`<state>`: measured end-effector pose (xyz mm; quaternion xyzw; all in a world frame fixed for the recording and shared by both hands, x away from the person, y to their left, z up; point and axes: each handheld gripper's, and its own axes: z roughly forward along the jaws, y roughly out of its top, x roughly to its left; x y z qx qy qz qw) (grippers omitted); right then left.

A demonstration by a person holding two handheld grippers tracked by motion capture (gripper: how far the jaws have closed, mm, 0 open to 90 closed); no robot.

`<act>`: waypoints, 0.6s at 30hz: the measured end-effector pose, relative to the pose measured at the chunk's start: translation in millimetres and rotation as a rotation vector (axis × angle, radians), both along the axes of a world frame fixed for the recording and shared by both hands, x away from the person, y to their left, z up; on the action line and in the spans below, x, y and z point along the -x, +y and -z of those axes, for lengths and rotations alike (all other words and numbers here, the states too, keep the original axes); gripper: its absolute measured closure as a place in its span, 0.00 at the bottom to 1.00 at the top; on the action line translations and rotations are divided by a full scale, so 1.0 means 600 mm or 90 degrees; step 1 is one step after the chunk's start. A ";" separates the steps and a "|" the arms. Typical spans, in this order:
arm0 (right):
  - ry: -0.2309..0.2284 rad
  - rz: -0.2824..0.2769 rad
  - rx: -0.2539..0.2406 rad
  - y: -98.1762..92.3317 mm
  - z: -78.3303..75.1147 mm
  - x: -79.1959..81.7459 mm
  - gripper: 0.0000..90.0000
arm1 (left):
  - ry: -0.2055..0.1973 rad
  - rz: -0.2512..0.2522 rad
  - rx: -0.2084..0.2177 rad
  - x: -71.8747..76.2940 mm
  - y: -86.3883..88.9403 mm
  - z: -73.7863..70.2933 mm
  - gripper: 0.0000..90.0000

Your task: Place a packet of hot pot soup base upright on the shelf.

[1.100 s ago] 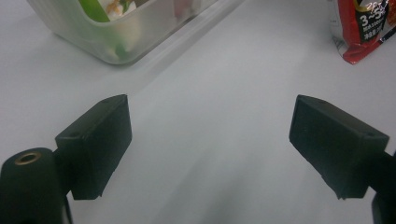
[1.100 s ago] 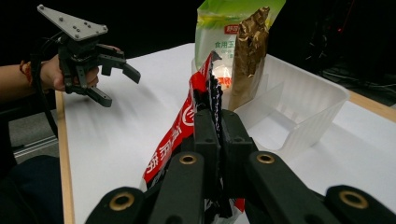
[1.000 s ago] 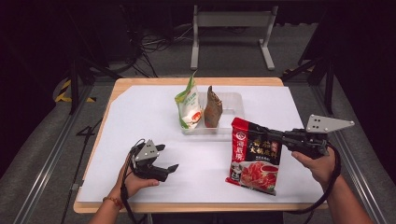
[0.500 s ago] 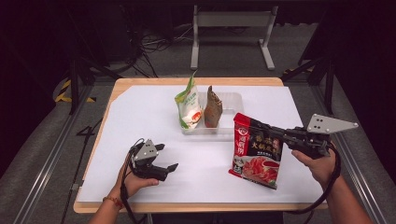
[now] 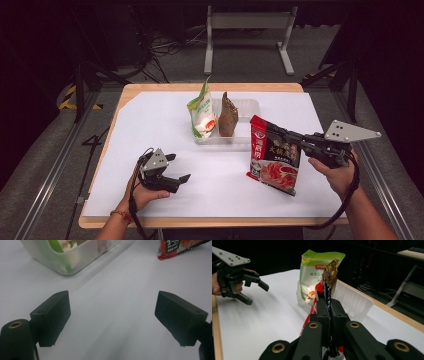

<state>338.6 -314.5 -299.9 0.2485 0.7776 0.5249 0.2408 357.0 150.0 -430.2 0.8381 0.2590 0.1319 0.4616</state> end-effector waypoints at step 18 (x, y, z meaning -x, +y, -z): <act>-0.024 0.033 -0.006 0.013 -0.018 -0.008 0.98 | 0.000 -0.005 0.002 0.000 0.005 -0.002 0.16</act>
